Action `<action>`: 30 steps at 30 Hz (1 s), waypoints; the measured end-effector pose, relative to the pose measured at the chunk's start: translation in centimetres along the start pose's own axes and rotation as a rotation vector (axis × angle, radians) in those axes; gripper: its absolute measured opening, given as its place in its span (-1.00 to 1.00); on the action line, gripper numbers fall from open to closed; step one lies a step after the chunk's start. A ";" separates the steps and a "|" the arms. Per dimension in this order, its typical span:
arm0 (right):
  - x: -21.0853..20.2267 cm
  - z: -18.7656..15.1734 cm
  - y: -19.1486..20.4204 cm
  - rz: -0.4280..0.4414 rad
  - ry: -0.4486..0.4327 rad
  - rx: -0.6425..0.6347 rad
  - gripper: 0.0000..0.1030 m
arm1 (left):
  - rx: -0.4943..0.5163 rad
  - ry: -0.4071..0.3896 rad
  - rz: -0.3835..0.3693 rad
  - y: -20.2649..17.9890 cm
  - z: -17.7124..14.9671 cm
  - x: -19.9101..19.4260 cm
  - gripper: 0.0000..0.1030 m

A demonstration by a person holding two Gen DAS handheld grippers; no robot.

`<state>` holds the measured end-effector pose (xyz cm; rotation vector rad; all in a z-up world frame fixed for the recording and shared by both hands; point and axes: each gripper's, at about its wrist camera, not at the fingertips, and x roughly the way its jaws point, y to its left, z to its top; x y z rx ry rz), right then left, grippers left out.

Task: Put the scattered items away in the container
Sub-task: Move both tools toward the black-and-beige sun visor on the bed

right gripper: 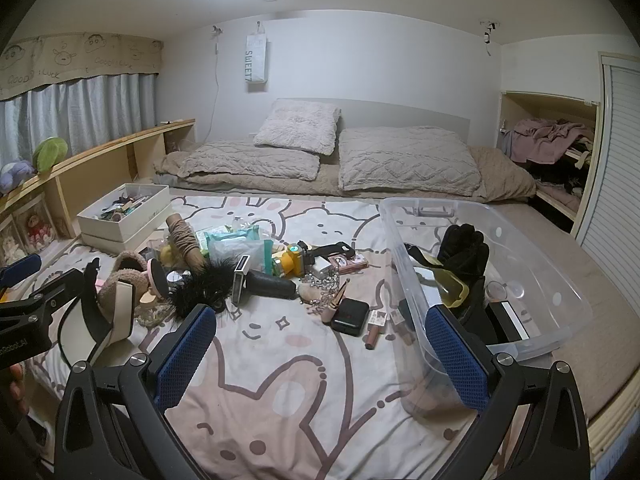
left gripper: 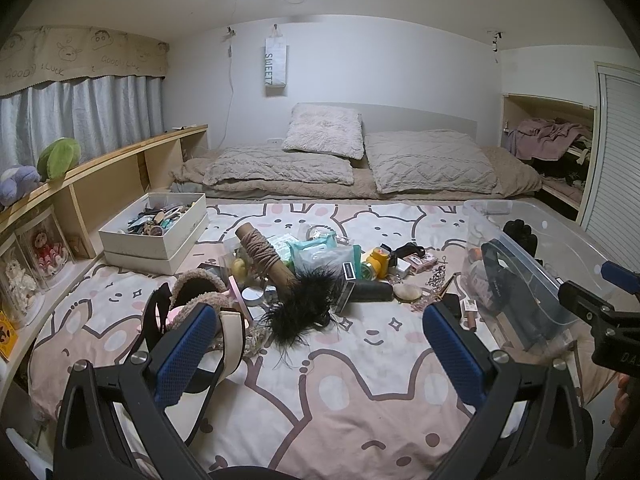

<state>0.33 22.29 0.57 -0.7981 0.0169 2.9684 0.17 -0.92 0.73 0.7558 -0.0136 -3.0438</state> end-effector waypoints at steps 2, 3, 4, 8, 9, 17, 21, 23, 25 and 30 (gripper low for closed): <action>0.0 -0.1 0.0 0.000 0.000 -0.002 1.00 | 0.000 0.001 0.000 0.0 0.0 0.0 1.00; 0.0 -0.1 0.0 0.000 -0.001 -0.002 1.00 | 0.009 0.001 -0.016 0.0 0.0 0.0 1.00; 0.0 -0.1 0.0 0.000 0.000 -0.001 1.00 | 0.020 0.001 -0.037 0.0 0.0 0.0 1.00; 0.0 -0.2 0.0 -0.001 0.000 -0.001 1.00 | 0.015 0.003 -0.035 0.3 0.0 0.0 1.00; 0.0 -0.2 0.0 -0.001 0.000 -0.001 1.00 | 0.013 0.004 -0.035 0.4 0.0 0.0 1.00; 0.7 -0.5 0.3 0.000 0.010 0.001 1.00 | -0.004 0.019 -0.018 1.2 -0.7 1.3 1.00; 1.6 -0.7 0.4 0.002 0.026 0.000 1.00 | -0.014 0.031 0.000 2.0 -0.9 2.1 1.00; 2.1 -0.8 0.6 0.004 0.035 -0.001 1.00 | -0.021 0.039 0.013 2.5 -1.1 2.5 1.00; 2.5 -1.0 0.8 0.007 0.046 -0.004 1.00 | -0.027 0.049 0.026 3.2 -1.3 2.9 1.00; 3.8 -1.4 1.5 0.013 0.071 -0.019 1.00 | -0.049 0.071 0.066 5.2 -2.1 3.9 1.00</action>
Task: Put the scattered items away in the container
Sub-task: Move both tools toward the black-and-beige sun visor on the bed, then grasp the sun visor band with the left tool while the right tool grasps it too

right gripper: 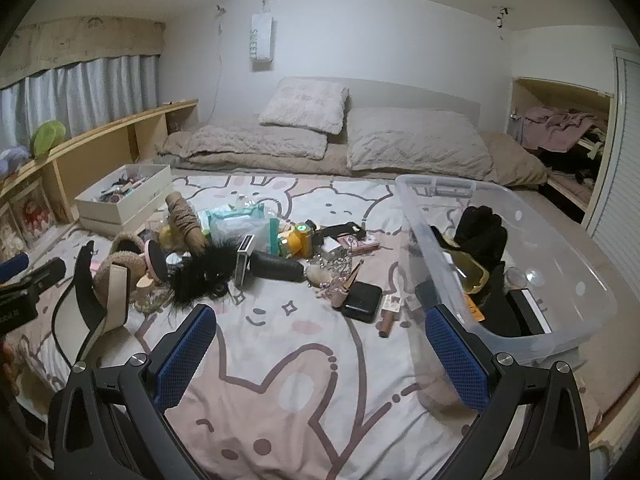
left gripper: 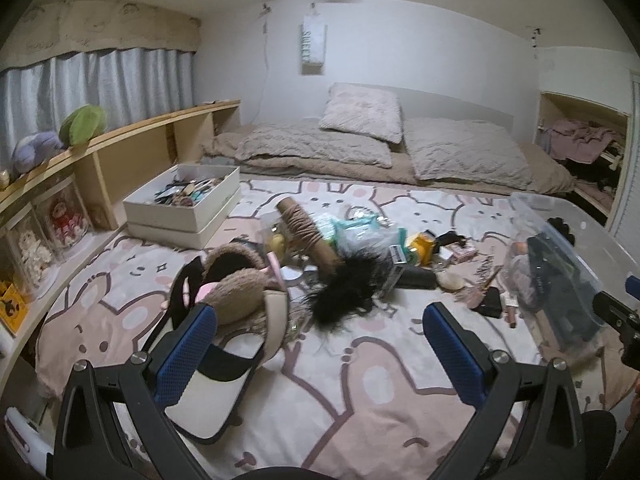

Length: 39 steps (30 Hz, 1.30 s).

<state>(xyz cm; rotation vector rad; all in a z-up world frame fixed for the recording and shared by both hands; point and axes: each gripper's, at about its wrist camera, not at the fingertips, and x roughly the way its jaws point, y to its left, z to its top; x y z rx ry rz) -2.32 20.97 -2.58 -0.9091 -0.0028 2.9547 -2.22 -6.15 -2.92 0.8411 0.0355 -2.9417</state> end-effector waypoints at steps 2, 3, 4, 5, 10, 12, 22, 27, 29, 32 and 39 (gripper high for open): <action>0.5 -0.2 0.2 0.002 0.010 -0.006 1.00 | -0.014 0.008 0.018 1.0 -0.3 0.5 1.00; 0.7 -0.2 0.4 0.004 0.016 -0.008 1.00 | -0.022 0.012 0.026 1.6 -0.4 0.8 1.00; 1.0 -0.3 0.6 0.005 0.023 -0.010 1.00 | -0.030 0.017 0.035 2.1 -0.5 1.0 1.00; 1.3 -0.3 0.8 0.006 0.029 -0.012 1.00 | -0.037 0.022 0.041 2.6 -0.6 1.2 1.00; 2.7 -0.7 1.8 0.019 0.055 -0.025 1.00 | -0.070 0.041 0.073 5.2 -0.9 2.4 1.00; 3.3 -0.9 2.2 0.026 0.064 -0.030 1.00 | -0.084 0.047 0.083 6.3 -1.1 2.8 1.00; 6.1 -1.5 4.5 0.085 0.090 -0.035 1.00 | -0.115 0.104 0.178 12.0 -2.6 5.6 1.00; 7.3 -1.7 5.6 0.114 0.093 -0.034 1.00 | -0.146 0.138 0.185 15.2 -4.0 7.0 1.00; 7.8 -1.8 6.0 0.123 0.090 -0.030 1.00 | -0.155 0.155 0.187 16.5 -4.7 7.7 1.00; 8.5 -2.0 6.7 0.126 0.076 -0.035 1.00 | -0.159 0.183 0.187 18.0 -5.8 8.9 1.00; 10.4 -2.5 8.7 0.159 0.105 -0.040 1.00 | -0.202 0.247 0.135 21.0 -8.3 11.9 0.98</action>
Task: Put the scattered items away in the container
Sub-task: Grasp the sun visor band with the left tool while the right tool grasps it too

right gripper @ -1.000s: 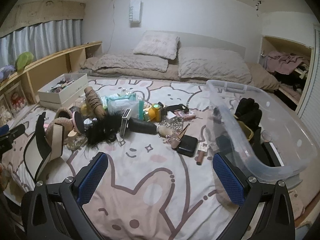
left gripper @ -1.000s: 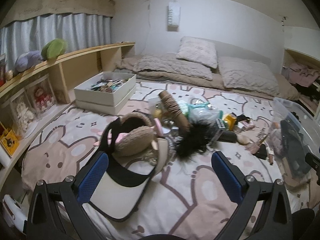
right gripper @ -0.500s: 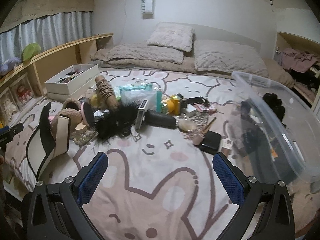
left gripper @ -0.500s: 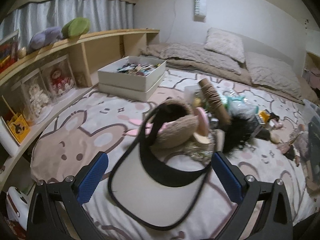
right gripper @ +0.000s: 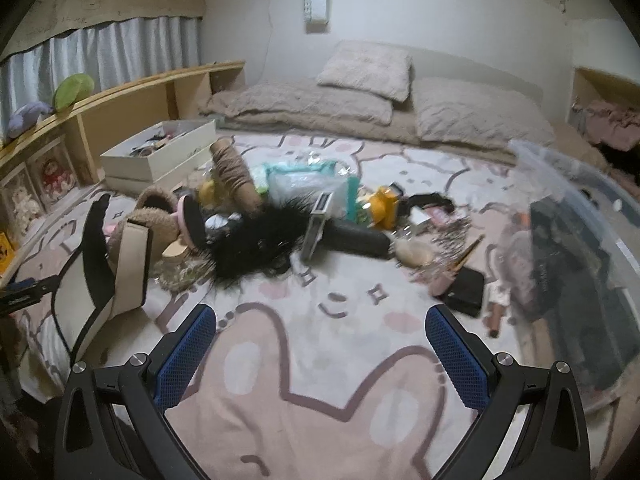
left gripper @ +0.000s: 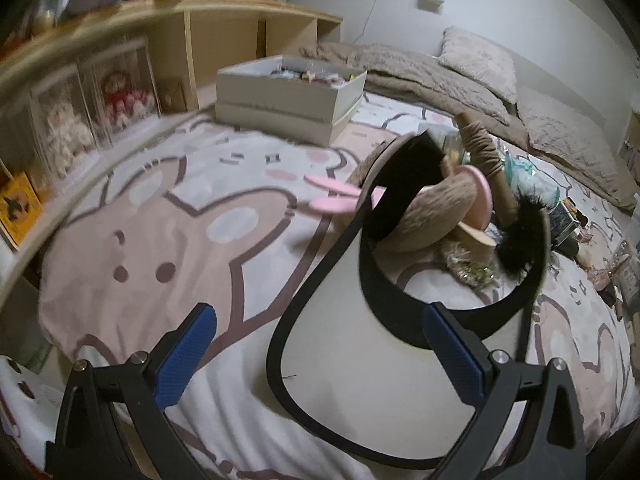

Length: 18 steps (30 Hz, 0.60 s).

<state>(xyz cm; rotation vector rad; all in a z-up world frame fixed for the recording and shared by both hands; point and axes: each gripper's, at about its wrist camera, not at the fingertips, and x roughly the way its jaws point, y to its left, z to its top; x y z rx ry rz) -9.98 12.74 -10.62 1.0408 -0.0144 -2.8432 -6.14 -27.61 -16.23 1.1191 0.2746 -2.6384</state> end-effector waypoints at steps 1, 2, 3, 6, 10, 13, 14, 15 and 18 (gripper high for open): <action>0.3 0.0 0.1 0.013 0.006 0.008 1.00 | -0.003 0.007 -0.009 0.2 0.0 0.4 0.98; 0.6 0.0 0.3 0.024 0.013 0.014 1.00 | -0.004 0.015 -0.017 0.5 0.0 0.9 0.96; 1.0 0.1 0.5 0.029 0.020 0.016 1.00 | -0.001 0.022 -0.023 0.6 0.1 1.2 0.90; 1.9 0.4 1.5 0.044 0.040 0.007 1.00 | 0.005 0.055 -0.054 1.1 0.4 2.5 0.65; 3.3 0.6 3.2 0.109 0.099 0.012 1.00 | -0.001 0.106 -0.103 2.0 0.5 4.2 0.35; 4.7 0.8 5.2 0.217 0.158 0.020 1.00 | -0.018 0.140 -0.154 2.5 0.3 5.2 -0.02; 5.2 0.8 6.2 0.249 0.178 0.014 1.00 | -0.029 0.148 -0.184 2.6 0.2 5.3 -0.22; 5.6 0.8 7.0 0.279 0.195 0.008 1.00 | -0.038 0.151 -0.203 2.7 0.0 5.3 -0.25; 6.8 0.7 9.5 0.353 0.239 -0.012 1.00 | -0.046 0.147 -0.229 2.7 -0.5 4.8 -0.33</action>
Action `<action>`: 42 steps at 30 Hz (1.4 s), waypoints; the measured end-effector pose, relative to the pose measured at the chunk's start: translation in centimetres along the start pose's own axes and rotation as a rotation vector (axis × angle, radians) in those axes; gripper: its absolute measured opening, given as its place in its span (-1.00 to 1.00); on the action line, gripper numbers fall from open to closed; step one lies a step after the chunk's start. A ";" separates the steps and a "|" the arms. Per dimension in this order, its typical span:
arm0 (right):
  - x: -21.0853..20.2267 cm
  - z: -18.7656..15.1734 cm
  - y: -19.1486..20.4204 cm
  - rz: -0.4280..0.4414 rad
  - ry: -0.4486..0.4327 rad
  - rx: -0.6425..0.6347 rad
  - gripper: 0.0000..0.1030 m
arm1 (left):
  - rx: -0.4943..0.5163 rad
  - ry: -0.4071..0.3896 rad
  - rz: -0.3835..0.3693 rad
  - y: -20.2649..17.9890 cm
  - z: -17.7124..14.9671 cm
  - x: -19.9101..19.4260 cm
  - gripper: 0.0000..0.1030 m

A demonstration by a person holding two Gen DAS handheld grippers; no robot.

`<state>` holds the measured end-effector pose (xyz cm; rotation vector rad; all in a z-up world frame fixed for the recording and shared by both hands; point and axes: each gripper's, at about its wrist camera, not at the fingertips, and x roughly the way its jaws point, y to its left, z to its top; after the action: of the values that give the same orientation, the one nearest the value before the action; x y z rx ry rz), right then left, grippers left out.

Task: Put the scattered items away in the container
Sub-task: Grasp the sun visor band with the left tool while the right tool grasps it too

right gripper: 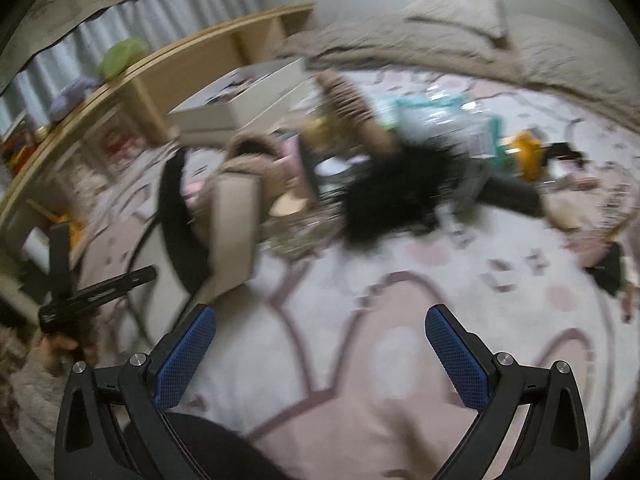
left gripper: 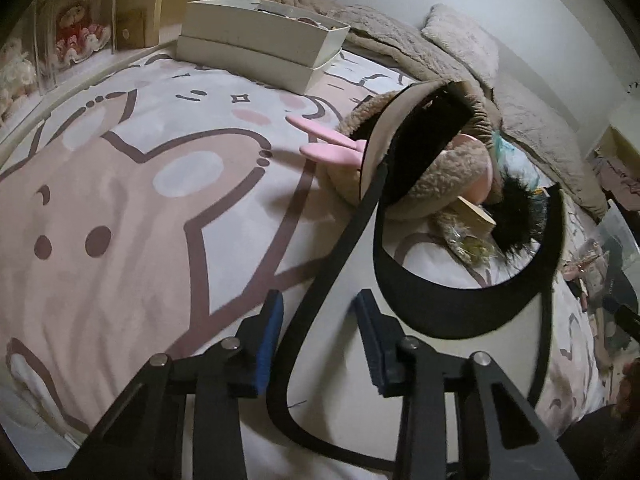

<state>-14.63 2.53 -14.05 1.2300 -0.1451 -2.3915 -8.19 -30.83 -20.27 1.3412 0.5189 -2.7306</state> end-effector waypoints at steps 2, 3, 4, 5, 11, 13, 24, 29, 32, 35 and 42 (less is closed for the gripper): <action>1.2 0.1 1.1 0.034 0.023 -0.010 1.00 | -0.007 -0.001 -0.026 0.0 -0.3 -0.4 -0.41; 1.8 0.2 1.7 0.055 0.038 -0.012 1.00 | -0.011 0.000 -0.040 0.0 -0.5 -0.6 -0.46; 2.3 0.2 2.1 0.069 0.051 -0.011 1.00 | -0.015 0.002 -0.055 0.0 -0.6 -0.8 -0.48; 2.9 0.1 2.7 0.087 0.070 -0.009 0.99 | -0.016 0.004 -0.064 -0.1 -0.8 -1.0 -0.52; 6.6 -0.1 4.6 0.154 0.183 0.001 0.38 | 0.001 0.015 -0.101 -1.3 -1.7 -1.7 -0.67; 7.6 -0.1 4.9 0.137 0.196 -0.002 0.18 | 0.011 0.022 -0.121 -2.0 -2.2 -1.7 -0.71; 8.6 0.2 3.4 0.101 0.165 0.023 -0.58 | 0.090 0.022 -0.094 -4.3 -1.8 -1.5 -0.60; 8.0 0.2 3.9 0.100 0.146 0.000 -0.59 | 0.119 -0.039 -0.029 -4.3 0.8 -2.4 0.42; 7.9 0.1 3.9 0.103 0.140 0.002 -0.60 | 0.136 -0.046 0.010 -4.4 2.0 -2.4 0.83; 8.0 0.1 3.9 0.104 0.134 0.004 -0.60 | 0.164 -0.034 0.023 -4.7 2.5 -2.2 0.96; 7.8 -0.1 4.2 0.122 0.126 0.029 -0.63 | 0.143 0.068 -0.002 -5.0 2.6 -0.5 -0.10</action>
<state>-17.09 -4.59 -18.77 1.3412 -0.2097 -2.2093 -10.89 -26.97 -17.05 1.4699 0.3346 -2.7786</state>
